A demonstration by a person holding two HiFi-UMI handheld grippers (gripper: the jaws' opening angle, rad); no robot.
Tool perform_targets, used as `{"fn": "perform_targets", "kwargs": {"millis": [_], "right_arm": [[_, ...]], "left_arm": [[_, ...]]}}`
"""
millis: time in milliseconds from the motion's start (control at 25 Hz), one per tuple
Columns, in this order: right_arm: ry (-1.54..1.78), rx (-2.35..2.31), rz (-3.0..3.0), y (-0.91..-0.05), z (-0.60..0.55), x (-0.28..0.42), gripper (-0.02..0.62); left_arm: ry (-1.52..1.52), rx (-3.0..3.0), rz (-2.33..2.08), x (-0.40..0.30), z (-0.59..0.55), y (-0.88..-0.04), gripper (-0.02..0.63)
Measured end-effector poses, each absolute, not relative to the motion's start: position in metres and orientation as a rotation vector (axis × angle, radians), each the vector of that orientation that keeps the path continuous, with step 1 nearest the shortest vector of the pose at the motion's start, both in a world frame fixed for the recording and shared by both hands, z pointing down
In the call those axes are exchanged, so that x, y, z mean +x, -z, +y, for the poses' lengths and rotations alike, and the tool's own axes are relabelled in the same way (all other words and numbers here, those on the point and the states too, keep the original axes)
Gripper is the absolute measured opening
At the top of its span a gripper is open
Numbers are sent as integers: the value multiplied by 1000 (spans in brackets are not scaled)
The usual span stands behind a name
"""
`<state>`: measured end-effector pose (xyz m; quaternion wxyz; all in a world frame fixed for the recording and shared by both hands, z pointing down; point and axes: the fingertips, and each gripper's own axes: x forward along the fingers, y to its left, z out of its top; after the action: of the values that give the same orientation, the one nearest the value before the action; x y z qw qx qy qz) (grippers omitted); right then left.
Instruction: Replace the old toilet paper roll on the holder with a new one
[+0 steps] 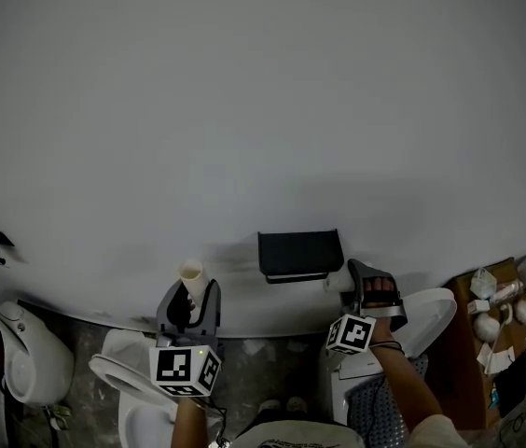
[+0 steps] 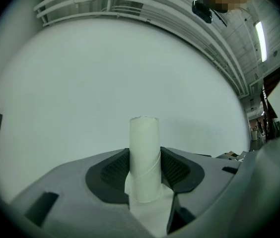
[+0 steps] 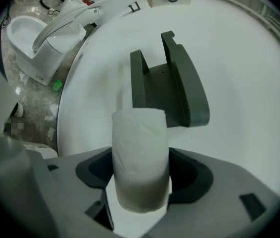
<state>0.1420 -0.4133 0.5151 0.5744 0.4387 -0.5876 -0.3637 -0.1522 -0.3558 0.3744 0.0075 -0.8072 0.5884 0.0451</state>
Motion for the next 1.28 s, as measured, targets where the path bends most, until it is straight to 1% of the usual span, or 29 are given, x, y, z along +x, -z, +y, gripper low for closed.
{"fn": "perform_targets", "kwargs": {"millis": [360,640,1280], "right_arm": [[882,1038,-1406,-523,-418,104,307],[926,1071,-1386,-525,-420,92,307],[1057,1008,-1445,-520,-419,15,310]], "left_arm": [[-110,-2442,1926,-187,-340,-376,192],[-101,-2399,1980,-207,-328,-377,192],[-67,-2321,2053,-238,-314,-379,192]]}}
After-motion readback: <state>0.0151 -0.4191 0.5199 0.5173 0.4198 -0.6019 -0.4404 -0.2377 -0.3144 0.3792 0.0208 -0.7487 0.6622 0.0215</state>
